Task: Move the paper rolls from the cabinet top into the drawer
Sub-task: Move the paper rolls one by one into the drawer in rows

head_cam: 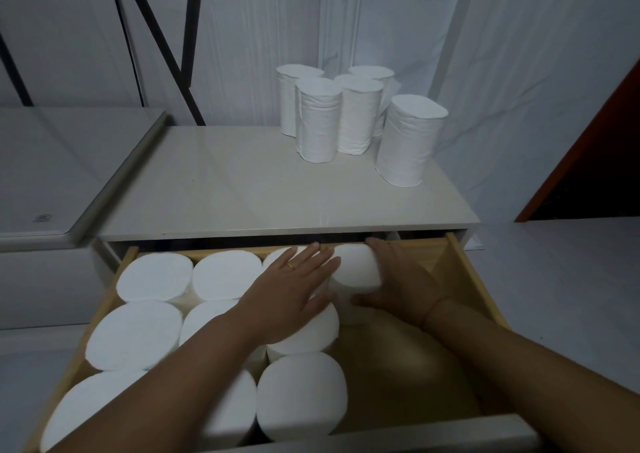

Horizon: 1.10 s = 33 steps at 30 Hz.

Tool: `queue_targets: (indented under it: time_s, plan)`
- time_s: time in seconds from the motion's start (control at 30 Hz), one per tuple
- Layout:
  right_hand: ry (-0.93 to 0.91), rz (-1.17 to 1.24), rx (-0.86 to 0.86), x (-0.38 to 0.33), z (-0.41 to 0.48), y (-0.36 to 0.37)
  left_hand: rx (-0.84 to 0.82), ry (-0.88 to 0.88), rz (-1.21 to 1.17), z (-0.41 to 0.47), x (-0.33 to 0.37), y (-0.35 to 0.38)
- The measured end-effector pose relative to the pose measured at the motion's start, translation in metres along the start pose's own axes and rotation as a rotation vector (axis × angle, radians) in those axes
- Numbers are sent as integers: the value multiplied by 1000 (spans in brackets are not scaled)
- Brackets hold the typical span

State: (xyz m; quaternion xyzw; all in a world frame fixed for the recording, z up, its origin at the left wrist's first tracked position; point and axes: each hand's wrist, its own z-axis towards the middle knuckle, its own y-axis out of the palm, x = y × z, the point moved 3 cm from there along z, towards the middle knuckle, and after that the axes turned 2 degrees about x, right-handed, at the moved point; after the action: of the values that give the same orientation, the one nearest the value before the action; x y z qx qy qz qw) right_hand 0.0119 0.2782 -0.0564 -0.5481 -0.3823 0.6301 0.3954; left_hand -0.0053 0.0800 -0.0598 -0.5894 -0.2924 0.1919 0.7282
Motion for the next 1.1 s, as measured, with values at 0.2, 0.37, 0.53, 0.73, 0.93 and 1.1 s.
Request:
queue_targets:
  time_s: [0.2, 0.37, 0.53, 0.73, 0.93, 1.1]
  plan:
    - [47, 266, 204, 3, 28, -88, 180, 39, -35, 2, 9, -10]
    - [364, 657, 536, 55, 73, -125, 194, -121, 60, 14, 7, -10]
    - [366, 749, 359, 68, 105, -109, 167, -158, 74, 14, 1, -4]
    - [306, 737, 362, 62, 110, -96, 167, -162, 61, 14, 1, -3]
    - [263, 683, 404, 59, 118, -99, 178, -168, 59, 14, 3, -3]
    - [196, 781, 411, 47, 144, -107, 182, -174, 39, 14, 2, -3]
